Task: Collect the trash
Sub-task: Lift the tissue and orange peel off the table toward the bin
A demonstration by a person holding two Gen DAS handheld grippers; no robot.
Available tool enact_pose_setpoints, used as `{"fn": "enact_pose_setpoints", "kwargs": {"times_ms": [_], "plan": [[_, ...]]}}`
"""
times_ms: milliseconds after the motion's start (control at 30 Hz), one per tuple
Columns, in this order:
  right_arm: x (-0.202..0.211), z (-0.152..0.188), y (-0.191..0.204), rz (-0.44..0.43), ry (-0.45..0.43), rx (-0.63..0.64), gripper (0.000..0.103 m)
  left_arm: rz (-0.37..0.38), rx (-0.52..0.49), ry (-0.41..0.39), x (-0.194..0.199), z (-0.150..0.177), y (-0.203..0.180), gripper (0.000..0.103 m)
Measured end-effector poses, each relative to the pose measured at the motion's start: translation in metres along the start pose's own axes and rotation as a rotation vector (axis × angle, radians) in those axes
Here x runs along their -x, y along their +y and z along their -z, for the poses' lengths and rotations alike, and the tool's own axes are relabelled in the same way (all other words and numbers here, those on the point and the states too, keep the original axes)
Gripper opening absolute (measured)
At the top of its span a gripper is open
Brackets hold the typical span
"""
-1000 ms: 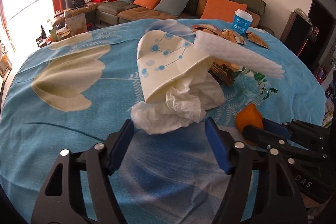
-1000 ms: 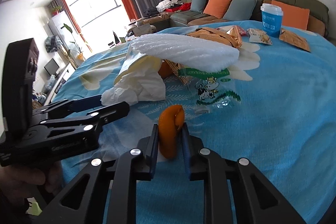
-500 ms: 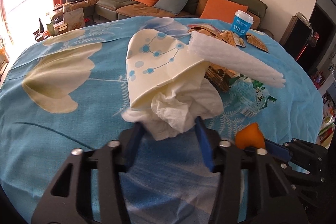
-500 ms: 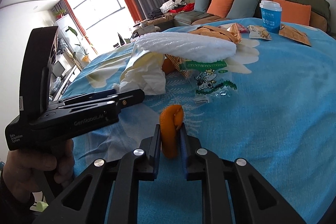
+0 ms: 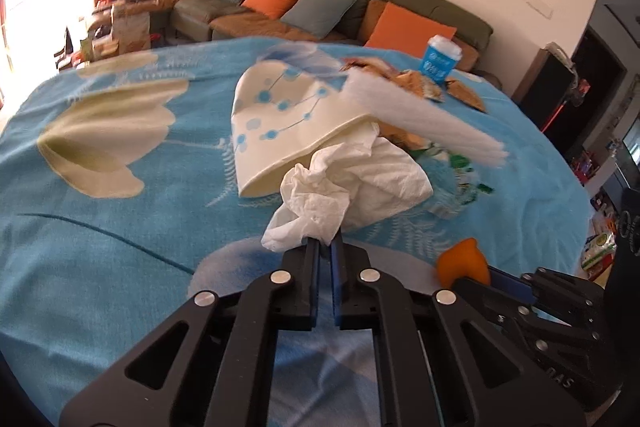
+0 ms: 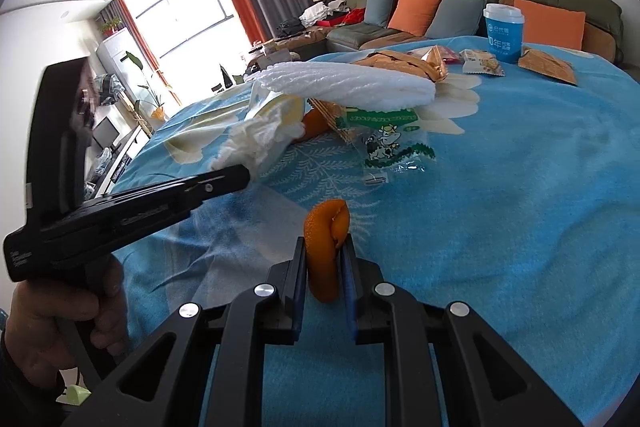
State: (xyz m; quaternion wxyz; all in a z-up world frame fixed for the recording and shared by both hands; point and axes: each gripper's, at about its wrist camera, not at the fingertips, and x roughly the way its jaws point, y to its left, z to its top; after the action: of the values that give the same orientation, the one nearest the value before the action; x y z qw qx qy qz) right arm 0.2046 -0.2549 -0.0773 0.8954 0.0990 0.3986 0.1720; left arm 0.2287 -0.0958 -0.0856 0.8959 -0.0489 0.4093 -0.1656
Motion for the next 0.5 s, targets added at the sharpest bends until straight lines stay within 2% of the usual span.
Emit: {"fn": "enact_pose_setpoints", "kwargs": {"times_ms": [233, 500], "plan": [[0.015, -0.001, 0.009, -0.004, -0.034, 0.01, 0.015, -0.01, -0.022, -0.097, 0.048, 0.007, -0.006, 0.005], [0.029, -0.006, 0.039, -0.022, -0.071, 0.071, 0.014, -0.078, 0.0, -0.203, 0.116, 0.025, 0.017, 0.005]]}}
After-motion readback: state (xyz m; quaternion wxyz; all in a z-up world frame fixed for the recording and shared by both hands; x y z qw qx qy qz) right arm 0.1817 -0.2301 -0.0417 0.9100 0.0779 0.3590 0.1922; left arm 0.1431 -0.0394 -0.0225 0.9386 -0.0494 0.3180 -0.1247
